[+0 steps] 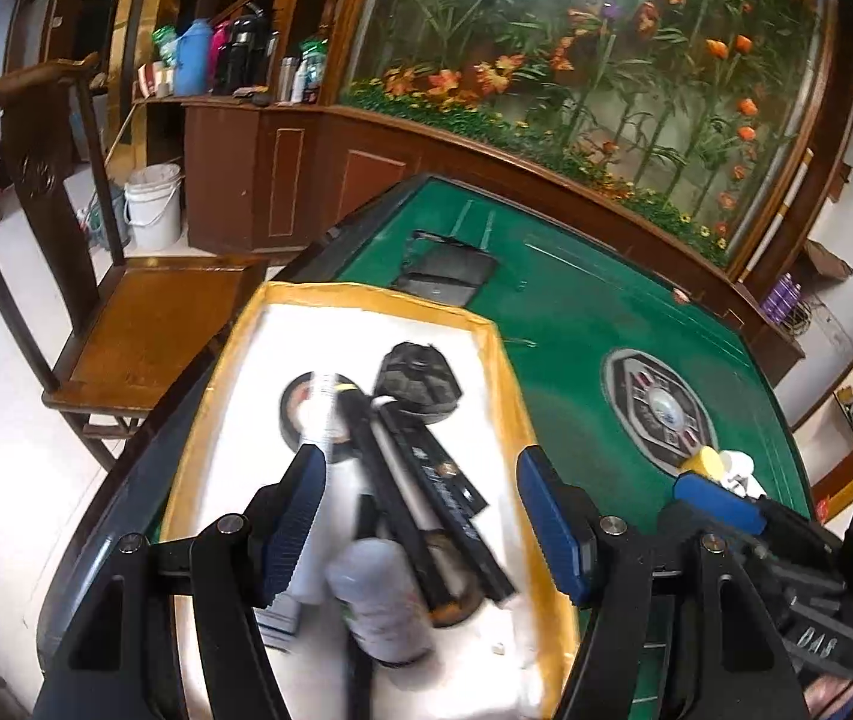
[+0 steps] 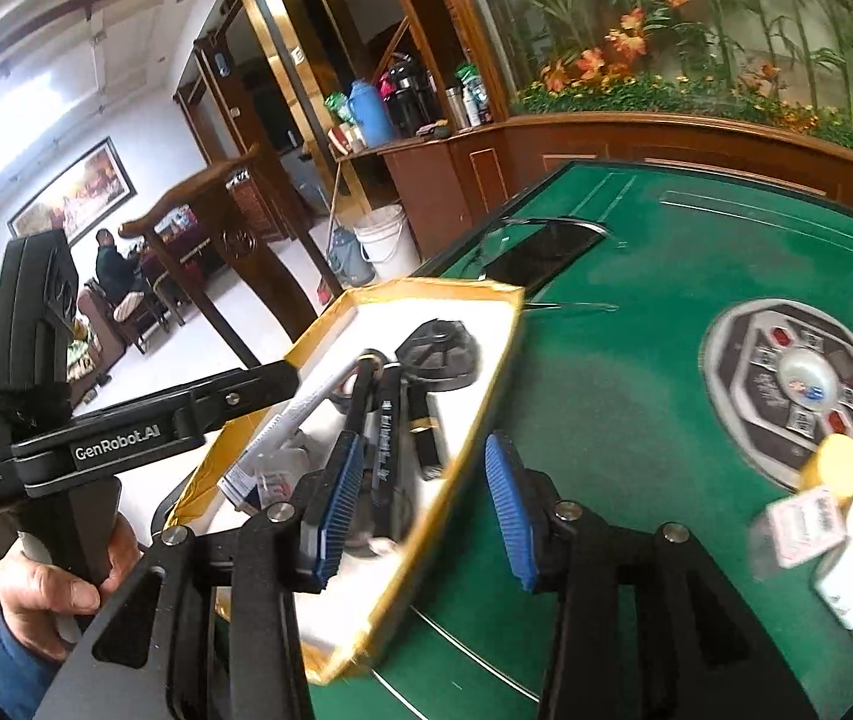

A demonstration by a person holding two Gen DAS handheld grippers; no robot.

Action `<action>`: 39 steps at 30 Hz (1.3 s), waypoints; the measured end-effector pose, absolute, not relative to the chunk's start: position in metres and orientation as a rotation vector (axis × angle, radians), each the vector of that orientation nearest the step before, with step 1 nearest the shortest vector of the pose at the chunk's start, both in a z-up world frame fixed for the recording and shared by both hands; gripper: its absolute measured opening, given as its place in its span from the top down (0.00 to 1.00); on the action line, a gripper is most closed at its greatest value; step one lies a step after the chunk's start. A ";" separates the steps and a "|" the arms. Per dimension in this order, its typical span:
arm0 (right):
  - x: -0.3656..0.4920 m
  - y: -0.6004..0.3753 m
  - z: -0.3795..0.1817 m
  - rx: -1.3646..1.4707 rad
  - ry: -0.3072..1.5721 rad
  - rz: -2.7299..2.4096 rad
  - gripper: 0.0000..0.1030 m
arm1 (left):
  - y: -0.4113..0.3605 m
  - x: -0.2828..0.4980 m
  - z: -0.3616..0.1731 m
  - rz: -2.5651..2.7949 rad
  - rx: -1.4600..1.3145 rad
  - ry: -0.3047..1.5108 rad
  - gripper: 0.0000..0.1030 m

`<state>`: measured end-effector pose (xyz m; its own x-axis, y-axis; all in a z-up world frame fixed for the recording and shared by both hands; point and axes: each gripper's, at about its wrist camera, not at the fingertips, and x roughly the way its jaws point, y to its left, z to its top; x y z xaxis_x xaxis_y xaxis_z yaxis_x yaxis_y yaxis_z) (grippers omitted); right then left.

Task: Organize rigid objects
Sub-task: 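Move both tools back over the remaining pile on the felt, then grasp the pink-labelled white box with the left tool while the right tool grasps the white square adapter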

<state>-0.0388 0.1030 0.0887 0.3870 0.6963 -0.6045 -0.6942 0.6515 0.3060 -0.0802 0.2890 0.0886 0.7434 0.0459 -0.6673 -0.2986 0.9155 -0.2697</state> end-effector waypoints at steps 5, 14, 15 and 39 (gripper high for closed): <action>-0.024 0.043 0.091 0.050 0.755 0.849 0.57 | 0.246 -0.083 0.097 0.124 -0.339 0.698 0.32; 0.008 -0.074 0.082 0.087 0.717 0.664 0.58 | 0.140 -0.081 0.093 -0.063 -0.240 0.722 0.25; 0.013 -0.090 0.079 0.102 0.719 0.635 0.58 | 0.126 -0.080 0.089 -0.087 -0.215 0.733 0.25; 0.056 -0.156 0.035 0.171 0.864 0.408 0.64 | 0.066 -0.060 0.010 -0.208 -0.185 0.933 0.23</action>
<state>0.0561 -0.1558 0.0347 0.5786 0.4151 -0.7021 -0.2788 0.9096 0.3081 -0.0596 0.0656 0.0097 0.5778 -0.2567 -0.7748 0.0970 0.9641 -0.2471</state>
